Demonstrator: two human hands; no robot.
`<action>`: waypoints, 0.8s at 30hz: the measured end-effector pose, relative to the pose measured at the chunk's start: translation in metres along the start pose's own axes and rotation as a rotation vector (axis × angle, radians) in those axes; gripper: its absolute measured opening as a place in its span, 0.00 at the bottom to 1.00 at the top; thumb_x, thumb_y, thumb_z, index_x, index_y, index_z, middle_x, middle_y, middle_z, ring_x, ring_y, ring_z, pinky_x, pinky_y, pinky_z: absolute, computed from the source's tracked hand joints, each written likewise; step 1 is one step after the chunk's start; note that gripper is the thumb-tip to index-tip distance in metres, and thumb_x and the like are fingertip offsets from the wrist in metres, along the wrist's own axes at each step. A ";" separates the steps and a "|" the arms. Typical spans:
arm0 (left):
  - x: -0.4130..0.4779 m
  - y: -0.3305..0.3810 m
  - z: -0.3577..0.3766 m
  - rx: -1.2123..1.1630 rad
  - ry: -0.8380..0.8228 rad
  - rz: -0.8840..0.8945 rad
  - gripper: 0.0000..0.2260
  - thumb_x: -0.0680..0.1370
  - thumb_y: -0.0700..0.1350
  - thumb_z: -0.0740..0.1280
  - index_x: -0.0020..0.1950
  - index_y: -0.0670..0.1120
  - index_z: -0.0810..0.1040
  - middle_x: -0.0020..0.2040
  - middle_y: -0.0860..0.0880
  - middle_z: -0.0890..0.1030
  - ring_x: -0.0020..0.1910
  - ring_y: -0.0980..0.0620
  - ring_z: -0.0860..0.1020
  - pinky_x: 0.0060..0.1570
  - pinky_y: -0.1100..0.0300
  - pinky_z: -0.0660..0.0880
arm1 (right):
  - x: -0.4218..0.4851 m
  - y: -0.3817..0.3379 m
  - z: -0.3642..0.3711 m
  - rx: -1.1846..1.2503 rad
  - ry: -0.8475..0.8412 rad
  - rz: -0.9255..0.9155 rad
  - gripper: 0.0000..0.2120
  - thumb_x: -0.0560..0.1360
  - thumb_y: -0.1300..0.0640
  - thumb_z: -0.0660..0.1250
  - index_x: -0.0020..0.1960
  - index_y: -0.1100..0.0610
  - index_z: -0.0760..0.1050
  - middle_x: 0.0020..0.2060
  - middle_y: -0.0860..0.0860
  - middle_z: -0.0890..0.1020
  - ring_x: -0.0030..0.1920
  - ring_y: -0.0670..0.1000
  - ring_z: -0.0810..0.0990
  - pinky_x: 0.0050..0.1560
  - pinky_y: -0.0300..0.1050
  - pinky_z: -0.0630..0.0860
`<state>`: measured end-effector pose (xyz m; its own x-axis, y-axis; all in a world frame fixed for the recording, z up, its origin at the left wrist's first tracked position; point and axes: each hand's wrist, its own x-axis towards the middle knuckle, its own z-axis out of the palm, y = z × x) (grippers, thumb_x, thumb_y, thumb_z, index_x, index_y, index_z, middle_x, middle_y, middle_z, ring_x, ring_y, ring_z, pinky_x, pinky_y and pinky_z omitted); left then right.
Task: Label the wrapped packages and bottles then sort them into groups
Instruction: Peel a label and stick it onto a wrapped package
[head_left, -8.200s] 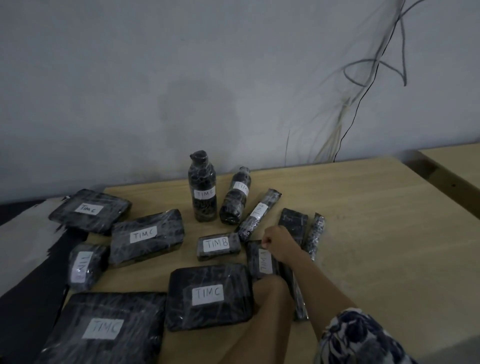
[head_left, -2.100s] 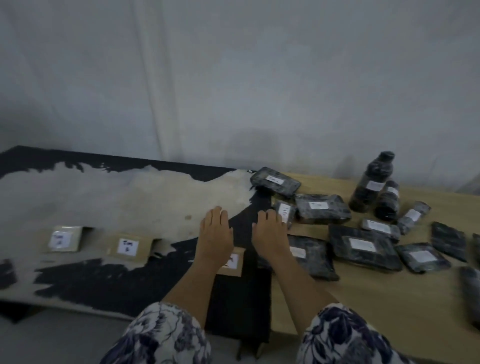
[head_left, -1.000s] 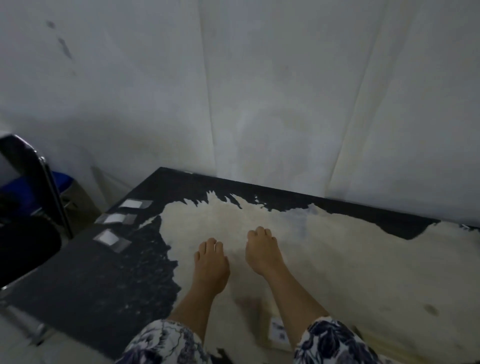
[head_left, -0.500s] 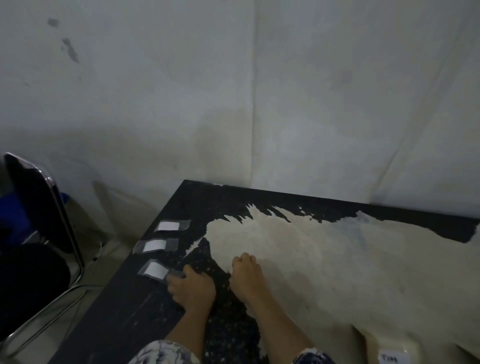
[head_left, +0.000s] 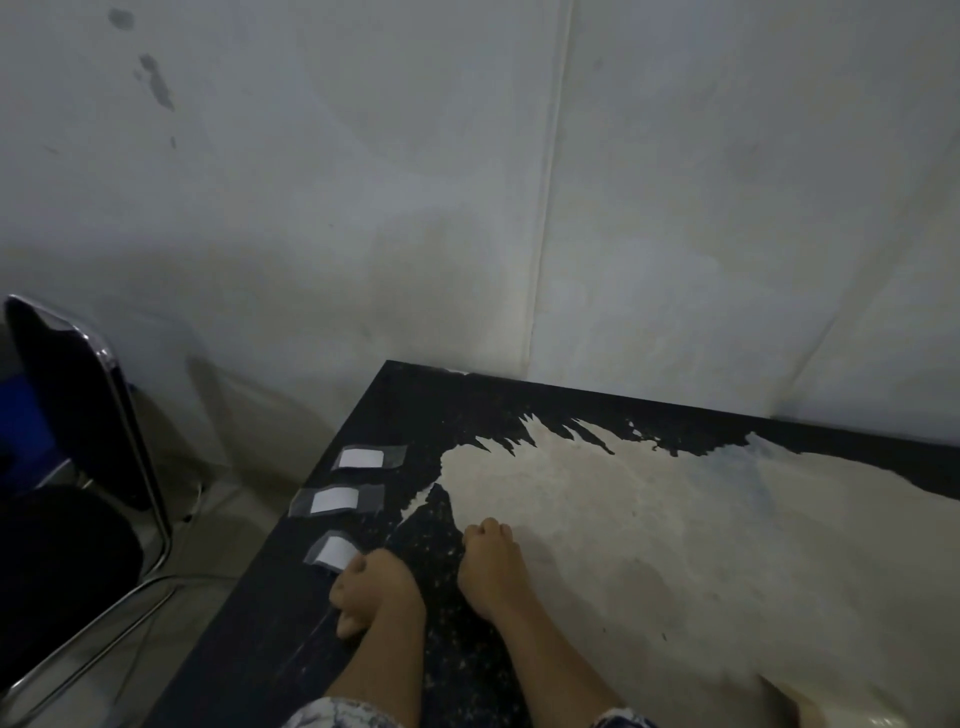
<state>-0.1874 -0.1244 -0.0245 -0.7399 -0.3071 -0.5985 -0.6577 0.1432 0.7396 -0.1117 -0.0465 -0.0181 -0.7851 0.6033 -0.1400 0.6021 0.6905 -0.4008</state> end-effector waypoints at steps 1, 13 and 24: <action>-0.009 0.002 0.000 0.092 0.018 0.078 0.16 0.74 0.41 0.61 0.61 0.41 0.75 0.68 0.42 0.68 0.63 0.37 0.65 0.63 0.45 0.63 | 0.002 -0.001 0.001 0.031 0.012 0.003 0.13 0.78 0.62 0.56 0.60 0.61 0.71 0.60 0.56 0.72 0.60 0.53 0.69 0.60 0.44 0.70; -0.042 -0.033 0.013 1.162 -0.284 1.501 0.31 0.67 0.55 0.72 0.68 0.49 0.71 0.70 0.48 0.67 0.69 0.47 0.62 0.55 0.48 0.59 | 0.011 -0.004 -0.028 1.073 0.151 0.291 0.10 0.76 0.51 0.65 0.46 0.58 0.78 0.42 0.50 0.81 0.44 0.46 0.79 0.42 0.35 0.74; -0.055 -0.021 0.022 1.380 -0.443 1.671 0.16 0.75 0.44 0.62 0.63 0.47 0.74 0.72 0.51 0.60 0.74 0.50 0.51 0.66 0.47 0.49 | 0.012 0.029 -0.036 1.381 0.421 0.640 0.08 0.79 0.58 0.62 0.46 0.61 0.77 0.44 0.57 0.81 0.45 0.56 0.80 0.42 0.45 0.80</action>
<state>-0.1363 -0.0895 -0.0135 -0.4133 0.9106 0.0042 0.9106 0.4133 0.0070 -0.0984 -0.0042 0.0013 -0.2263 0.8663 -0.4453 0.0287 -0.4510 -0.8921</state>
